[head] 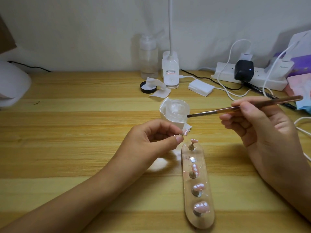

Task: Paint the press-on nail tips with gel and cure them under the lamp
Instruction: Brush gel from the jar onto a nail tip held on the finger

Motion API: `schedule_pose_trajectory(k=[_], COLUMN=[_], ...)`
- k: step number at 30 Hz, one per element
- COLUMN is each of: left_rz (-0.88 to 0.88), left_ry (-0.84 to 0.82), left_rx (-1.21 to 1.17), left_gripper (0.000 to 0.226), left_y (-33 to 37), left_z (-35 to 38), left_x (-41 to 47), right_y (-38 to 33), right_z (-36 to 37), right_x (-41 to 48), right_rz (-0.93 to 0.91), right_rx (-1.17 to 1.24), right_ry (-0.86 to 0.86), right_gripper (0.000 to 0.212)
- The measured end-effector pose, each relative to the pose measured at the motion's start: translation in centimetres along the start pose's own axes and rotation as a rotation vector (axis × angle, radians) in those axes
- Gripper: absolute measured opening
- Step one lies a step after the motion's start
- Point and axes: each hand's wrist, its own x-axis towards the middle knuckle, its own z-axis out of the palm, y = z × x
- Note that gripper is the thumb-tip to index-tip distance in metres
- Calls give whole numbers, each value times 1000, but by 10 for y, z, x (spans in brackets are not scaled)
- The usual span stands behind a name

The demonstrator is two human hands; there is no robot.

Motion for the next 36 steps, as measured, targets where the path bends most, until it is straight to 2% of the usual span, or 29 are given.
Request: schedule_pose_trajectory(k=[2,9,17,21,25,36], left_rz=[-7,-11,-20,-14,-3,-37], left_ry=[1,-1,-3,-2,3,27], left_rx=[-9,-7,-27,-25,-29,-141], left_gripper=[9,9,7,11,9,16], left_y=[0,-2,-1,-1,-1,4], left_z=[0,0,0,0,0,-1], left_x=[0,1,-1,-1,0,0], right_y=[-1,-1,1,0,0,2], right_z=[-1,2,0,2,2,-2], right_x=[-1,-3,-1,-3,-4,1], right_rz=[-11,-18,-11,-25,-22,5], right_rx=[6,-13,-46,-5,-33,-12], right_ry=[-44,-170,-19,-90,-152,-28], right_gripper=[22,20,32,36,23,31])
